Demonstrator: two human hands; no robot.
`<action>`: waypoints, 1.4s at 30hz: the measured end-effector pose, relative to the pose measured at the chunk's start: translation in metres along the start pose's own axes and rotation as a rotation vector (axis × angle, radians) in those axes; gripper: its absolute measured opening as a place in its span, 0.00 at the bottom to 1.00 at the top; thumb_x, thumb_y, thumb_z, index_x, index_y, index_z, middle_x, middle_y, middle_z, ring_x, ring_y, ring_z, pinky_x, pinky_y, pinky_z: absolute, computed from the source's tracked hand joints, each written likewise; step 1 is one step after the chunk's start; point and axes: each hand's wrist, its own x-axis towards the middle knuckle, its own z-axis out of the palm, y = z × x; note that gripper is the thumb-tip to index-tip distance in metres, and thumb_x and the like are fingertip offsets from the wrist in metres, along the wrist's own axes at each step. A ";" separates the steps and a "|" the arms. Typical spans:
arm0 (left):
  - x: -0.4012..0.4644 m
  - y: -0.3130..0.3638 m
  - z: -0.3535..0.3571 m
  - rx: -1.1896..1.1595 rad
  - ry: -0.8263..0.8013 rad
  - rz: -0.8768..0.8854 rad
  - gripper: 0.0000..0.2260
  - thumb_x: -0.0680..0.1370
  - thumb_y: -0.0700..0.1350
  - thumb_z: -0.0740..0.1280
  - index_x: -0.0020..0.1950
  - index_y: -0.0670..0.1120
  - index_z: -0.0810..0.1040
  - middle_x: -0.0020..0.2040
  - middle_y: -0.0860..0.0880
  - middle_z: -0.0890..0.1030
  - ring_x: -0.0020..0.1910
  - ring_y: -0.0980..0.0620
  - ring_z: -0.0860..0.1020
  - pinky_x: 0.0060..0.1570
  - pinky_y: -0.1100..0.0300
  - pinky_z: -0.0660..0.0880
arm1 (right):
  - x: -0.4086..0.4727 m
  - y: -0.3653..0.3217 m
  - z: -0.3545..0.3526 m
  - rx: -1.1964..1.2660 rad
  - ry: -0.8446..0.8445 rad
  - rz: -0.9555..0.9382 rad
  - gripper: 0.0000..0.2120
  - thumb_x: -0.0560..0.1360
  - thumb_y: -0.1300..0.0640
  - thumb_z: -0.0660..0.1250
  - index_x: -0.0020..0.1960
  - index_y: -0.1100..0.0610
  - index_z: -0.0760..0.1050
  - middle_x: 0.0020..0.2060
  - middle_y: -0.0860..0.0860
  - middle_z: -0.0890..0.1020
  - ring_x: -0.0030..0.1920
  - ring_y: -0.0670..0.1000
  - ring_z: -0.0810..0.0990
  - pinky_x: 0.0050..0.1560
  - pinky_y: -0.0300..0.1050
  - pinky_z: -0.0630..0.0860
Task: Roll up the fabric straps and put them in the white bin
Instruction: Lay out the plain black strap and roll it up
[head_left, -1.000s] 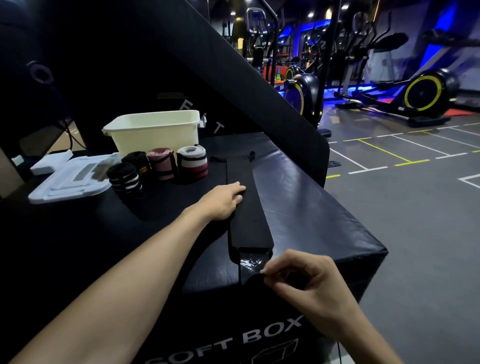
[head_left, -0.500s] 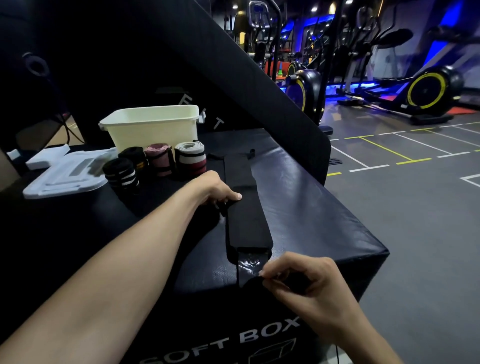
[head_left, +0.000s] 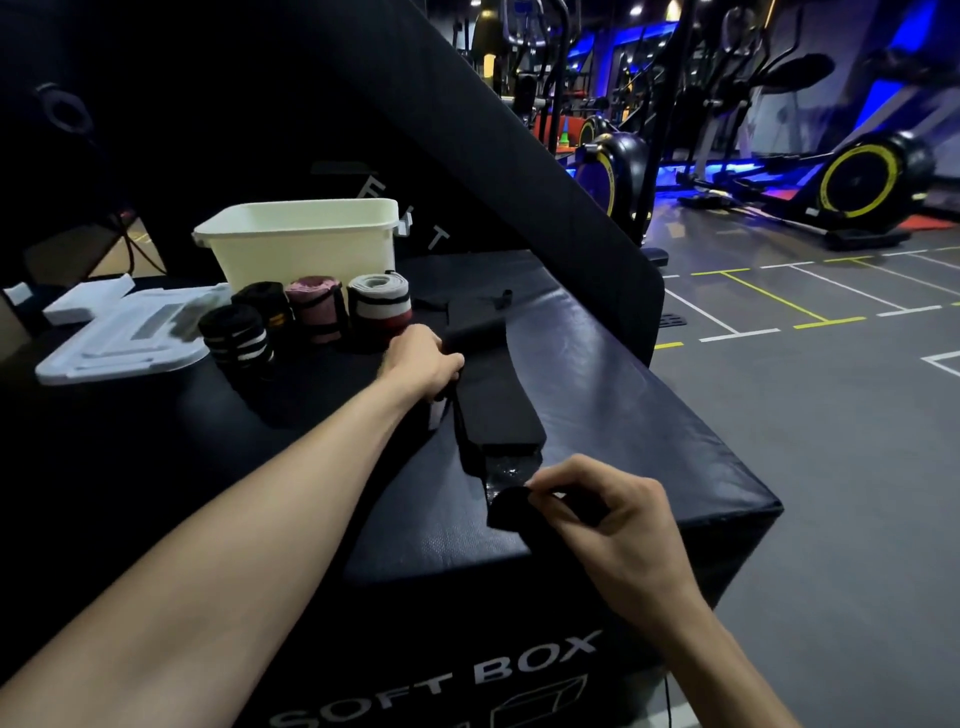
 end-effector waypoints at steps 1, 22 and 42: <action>-0.007 -0.003 -0.004 -0.038 0.029 0.032 0.08 0.75 0.48 0.72 0.52 0.47 0.84 0.41 0.51 0.87 0.46 0.48 0.85 0.51 0.54 0.82 | 0.000 0.001 0.000 0.003 0.001 0.007 0.07 0.73 0.65 0.77 0.45 0.53 0.85 0.39 0.45 0.87 0.41 0.45 0.86 0.44 0.52 0.82; -0.175 -0.040 -0.008 -0.257 0.016 0.706 0.07 0.74 0.50 0.77 0.51 0.56 0.88 0.43 0.62 0.85 0.41 0.59 0.82 0.39 0.65 0.74 | -0.009 -0.010 0.005 -0.024 0.082 0.007 0.11 0.72 0.69 0.76 0.46 0.54 0.84 0.41 0.44 0.87 0.43 0.44 0.86 0.47 0.40 0.81; -0.187 -0.042 -0.003 -0.277 -0.050 0.625 0.08 0.74 0.47 0.78 0.50 0.60 0.87 0.40 0.63 0.84 0.38 0.54 0.83 0.39 0.54 0.79 | -0.017 -0.003 -0.004 -0.387 0.027 -0.272 0.09 0.69 0.60 0.81 0.46 0.51 0.84 0.42 0.38 0.83 0.45 0.43 0.80 0.43 0.40 0.78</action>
